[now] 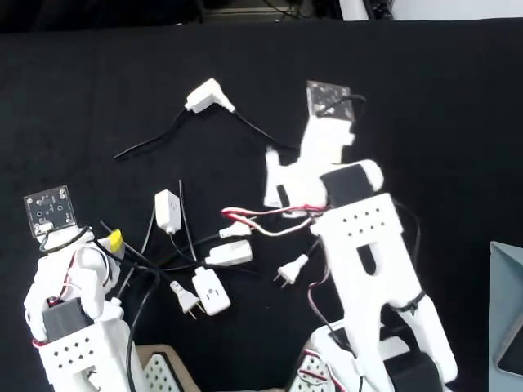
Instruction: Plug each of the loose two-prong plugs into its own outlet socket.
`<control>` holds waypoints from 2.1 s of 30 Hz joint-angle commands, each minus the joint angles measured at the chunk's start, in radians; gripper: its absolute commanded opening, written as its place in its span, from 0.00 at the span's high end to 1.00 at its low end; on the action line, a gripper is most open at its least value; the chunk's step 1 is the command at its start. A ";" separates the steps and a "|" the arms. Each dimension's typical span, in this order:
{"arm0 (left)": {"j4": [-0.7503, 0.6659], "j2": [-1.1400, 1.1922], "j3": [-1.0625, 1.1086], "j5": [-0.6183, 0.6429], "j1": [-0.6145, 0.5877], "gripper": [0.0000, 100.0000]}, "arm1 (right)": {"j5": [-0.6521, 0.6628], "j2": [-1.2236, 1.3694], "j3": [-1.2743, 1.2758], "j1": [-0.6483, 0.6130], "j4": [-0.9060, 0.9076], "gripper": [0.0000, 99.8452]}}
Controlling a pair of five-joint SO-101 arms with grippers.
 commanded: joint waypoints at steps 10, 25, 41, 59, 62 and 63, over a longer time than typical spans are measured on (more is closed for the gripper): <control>0.002 -0.009 -0.024 0.000 -0.005 0.72 | 0.094 -0.133 -0.001 0.035 0.091 0.82; -0.005 -0.009 -0.010 0.000 -0.004 0.72 | 1.014 -0.163 0.240 0.195 -0.034 0.86; -0.025 -0.009 0.001 0.000 -0.004 0.72 | 1.935 -0.163 0.561 0.261 -0.433 0.85; -0.025 -0.009 0.004 -0.002 0.028 0.72 | 2.038 -0.131 0.581 0.094 -0.423 0.79; -0.025 -0.009 0.004 -0.002 0.028 0.72 | 2.036 -0.056 0.556 0.094 -0.442 0.79; -0.025 -0.009 0.004 -0.002 0.028 0.72 | 2.036 -0.024 0.545 0.095 -0.451 0.79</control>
